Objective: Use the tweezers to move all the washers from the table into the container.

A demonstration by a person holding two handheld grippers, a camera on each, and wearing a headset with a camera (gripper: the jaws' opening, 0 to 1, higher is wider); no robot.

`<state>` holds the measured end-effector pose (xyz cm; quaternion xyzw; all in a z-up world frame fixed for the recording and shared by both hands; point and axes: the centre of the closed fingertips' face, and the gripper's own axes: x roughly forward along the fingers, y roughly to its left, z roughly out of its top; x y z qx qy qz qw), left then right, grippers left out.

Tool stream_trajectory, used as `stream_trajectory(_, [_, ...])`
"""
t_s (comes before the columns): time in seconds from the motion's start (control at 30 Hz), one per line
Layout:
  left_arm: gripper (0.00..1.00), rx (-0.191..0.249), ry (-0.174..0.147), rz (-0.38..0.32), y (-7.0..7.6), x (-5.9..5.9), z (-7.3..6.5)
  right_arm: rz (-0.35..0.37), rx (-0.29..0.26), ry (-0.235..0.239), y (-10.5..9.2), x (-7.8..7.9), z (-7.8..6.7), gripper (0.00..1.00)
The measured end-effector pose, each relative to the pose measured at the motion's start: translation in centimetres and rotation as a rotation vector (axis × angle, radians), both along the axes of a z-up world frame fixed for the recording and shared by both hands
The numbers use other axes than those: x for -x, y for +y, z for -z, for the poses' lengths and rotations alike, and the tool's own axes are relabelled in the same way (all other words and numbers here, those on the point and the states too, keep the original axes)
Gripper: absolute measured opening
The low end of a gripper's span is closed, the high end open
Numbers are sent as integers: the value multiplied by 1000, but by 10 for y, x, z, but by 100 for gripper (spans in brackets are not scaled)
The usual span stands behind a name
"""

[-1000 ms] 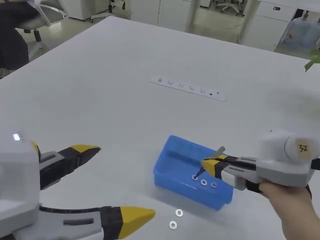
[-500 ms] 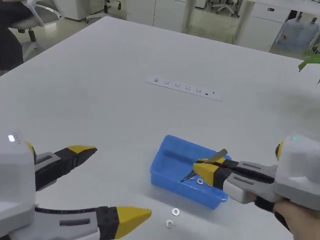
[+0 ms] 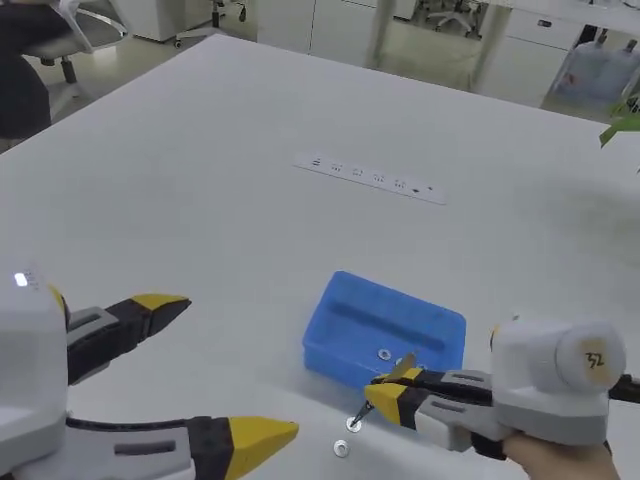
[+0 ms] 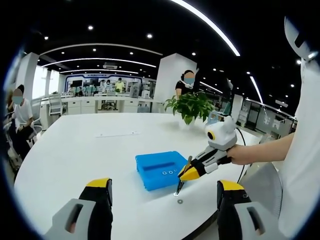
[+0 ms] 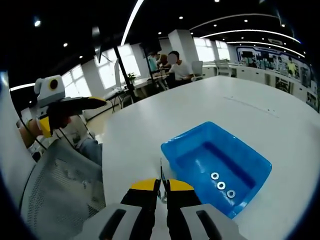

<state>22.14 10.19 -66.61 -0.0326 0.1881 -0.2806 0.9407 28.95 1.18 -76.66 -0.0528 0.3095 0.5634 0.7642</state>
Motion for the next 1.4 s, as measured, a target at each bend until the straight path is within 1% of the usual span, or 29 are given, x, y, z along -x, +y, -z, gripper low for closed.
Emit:
stream_trajectory(0.03, [88,10,-1,-3,0,0,-2,-1,6,-5,0,0,1,3])
stream_trajectory(0.13, [88,82,-24,-20,-1,-4,-13,-18,26,-7,1,2,6,3])
stream_trajectory(0.17, [88,80,-22,-21,-1,-5,-13,-23,30,-10,0,3,7,3])
stream_trajectory(0.2, [88,76,-21,-20,-1,-5,-13,-24,17,-11,2,3,5,3])
stream_trajectory(0.27, [88,60,-15,-16,-2,-6,-11,-36,20,-11,4,5,5,3])
stream_trajectory(0.33, [88,56,-19,-11,-3,-6,-11,-65,37,-39,4,7,5,3])
stream_trajectory(0.4, [88,66,-20,-7,-5,-6,-13,-88,43,-49,6,11,5,3])
stream_trajectory(0.5, [88,59,-17,-7,-5,-6,-11,-116,56,-72,8,14,5,3])
stream_trajectory(0.53, [88,58,-16,-7,-5,-6,-11,-127,63,-89,8,15,5,3])
stream_trajectory(0.57, [88,59,-17,-6,-5,-5,-11,-133,69,-104,8,14,5,3])
stream_trajectory(0.63, [88,61,-18,-5,-6,-5,-12,-136,73,-105,8,13,5,2])
stream_trajectory(0.77, [88,56,-20,-6,-5,-5,-12,-124,92,-121,6,10,5,2])
stream_trajectory(0.8, [88,55,-21,-8,-4,-5,-13,-120,90,-126,5,10,3,2])
stream_trajectory(0.83, [88,55,-22,-9,-4,-5,-13,-114,74,-133,5,9,-3,2])
stream_trajectory(0.87, [88,54,-23,-12,-3,-5,-13,-112,25,-146,8,9,-14,2])
stream_trajectory(0.9, [88,52,-23,-13,-2,-5,-13,-116,7,-135,9,11,-19,2])
stream_trajectory(0.93, [88,47,-21,-14,-2,-4,-12,-112,-12,-135,8,10,-27,2])
stream_trajectory(1.03, [88,48,-16,-12,-2,-4,-10,-117,-19,-158,8,6,-40,2])
stream_trajectory(1.07, [88,47,-15,-10,-3,-4,-10,-119,-26,-168,8,4,-46,2])
stream_trajectory(1.13, [88,45,-16,-7,-4,-4,-10,-118,-51,-186,9,0,-59,2])
stream_trajectory(1.2, [88,39,-18,-4,-5,-4,-10,-106,-68,-200,10,-5,-67,2])
stream_trajectory(1.23, [88,37,-19,-2,-5,-4,-10,-96,-91,-209,11,-9,-74,2])
stream_trajectory(1.3, [88,43,-21,-1,-6,-5,-11,-80,-105,-219,12,-16,-79,2])
stream_trajectory(1.33, [88,47,-22,-1,-6,-5,-12,-66,-111,-217,12,-20,-80,2])
stream_trajectory(1.4, [88,48,-25,-1,-7,-5,-12,-36,-107,-217,12,-31,-80,2])
